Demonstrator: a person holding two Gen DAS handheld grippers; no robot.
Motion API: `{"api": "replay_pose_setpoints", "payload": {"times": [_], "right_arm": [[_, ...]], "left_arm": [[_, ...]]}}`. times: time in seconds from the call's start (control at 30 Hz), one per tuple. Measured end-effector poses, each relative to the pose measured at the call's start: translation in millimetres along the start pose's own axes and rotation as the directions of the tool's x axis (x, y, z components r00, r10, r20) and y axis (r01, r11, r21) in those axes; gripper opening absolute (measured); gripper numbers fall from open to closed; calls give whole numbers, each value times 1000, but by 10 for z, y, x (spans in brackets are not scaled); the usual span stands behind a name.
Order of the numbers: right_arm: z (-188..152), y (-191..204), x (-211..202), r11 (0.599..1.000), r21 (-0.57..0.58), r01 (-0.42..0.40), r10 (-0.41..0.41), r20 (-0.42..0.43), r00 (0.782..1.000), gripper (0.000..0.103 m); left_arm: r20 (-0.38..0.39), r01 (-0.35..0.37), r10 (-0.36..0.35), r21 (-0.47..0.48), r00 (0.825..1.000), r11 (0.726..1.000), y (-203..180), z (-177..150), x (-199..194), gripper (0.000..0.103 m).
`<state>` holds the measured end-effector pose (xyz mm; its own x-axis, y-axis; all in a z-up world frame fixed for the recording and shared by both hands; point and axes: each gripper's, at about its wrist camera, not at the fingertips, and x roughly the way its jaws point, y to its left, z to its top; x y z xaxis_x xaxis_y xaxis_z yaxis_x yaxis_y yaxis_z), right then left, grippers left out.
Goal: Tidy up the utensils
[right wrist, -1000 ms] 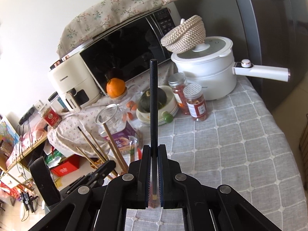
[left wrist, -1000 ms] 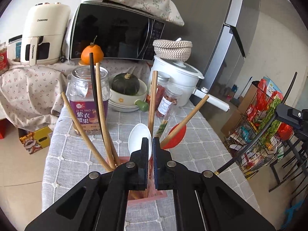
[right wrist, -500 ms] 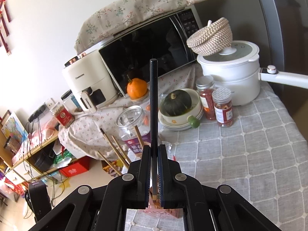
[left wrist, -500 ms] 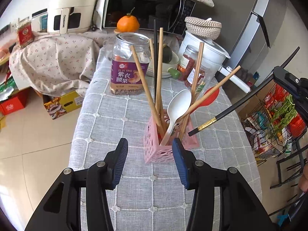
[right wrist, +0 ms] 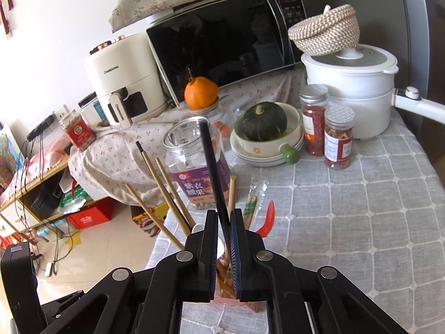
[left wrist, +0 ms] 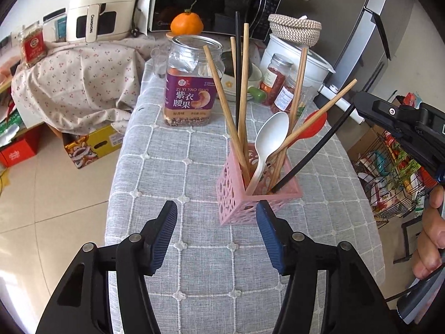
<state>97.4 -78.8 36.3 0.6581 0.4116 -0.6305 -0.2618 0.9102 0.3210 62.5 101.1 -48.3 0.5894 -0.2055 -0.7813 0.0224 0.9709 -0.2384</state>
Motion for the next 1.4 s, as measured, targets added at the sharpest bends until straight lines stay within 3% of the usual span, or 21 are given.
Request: {"api": "replay_pose_setpoints", "payload": {"times": [0.07, 0.13, 0.27, 0.33, 0.43, 0.57, 0.73, 0.87, 1.03, 1.4], "right_arm": [[20, -29, -48, 1000, 12, -12, 12, 12, 1000, 23], [35, -63, -149, 999, 24, -26, 25, 36, 999, 40], [40, -134, -422, 999, 17, -40, 38, 76, 996, 51], [7, -173, -564, 1000, 2, -22, 22, 93, 995, 64], [-96, -255, -721, 999, -6, 33, -32, 82, 996, 77], [-270, -367, -836, 992, -21, 121, -121, 21, 992, 82], [-474, -501, -974, 970, -38, 240, -240, -4, 971, 102], [-620, -590, -1021, 944, -80, 319, -322, -33, 946, 102], [-696, -645, -1057, 926, -108, 361, -366, -30, 930, 102], [-708, -708, -1006, 925, -105, 364, -371, -56, 927, 102]], "left_arm": [[3, -10, 10, 13, 1000, 1000, -29, -7, -21, 71], [2, -23, 23, 30, 1000, 999, -68, -25, -39, 75], [9, -43, 43, 49, 999, 998, -146, -78, -116, 82], [12, -61, 60, 55, 998, 997, -188, -110, -168, 85], [7, -96, 96, 57, 995, 994, -269, -172, -248, 90], [26, -124, 122, 89, 992, 988, -481, -267, -357, 103], [80, -148, 139, 123, 987, 981, -755, -332, -504, 103], [111, -159, 145, 129, 983, 979, -911, -385, -566, 103], [136, -170, 151, 143, 979, 975, -1042, -394, -591, 103], [165, -180, 157, 137, 974, 974, -1103, -359, -616, 103]]}}
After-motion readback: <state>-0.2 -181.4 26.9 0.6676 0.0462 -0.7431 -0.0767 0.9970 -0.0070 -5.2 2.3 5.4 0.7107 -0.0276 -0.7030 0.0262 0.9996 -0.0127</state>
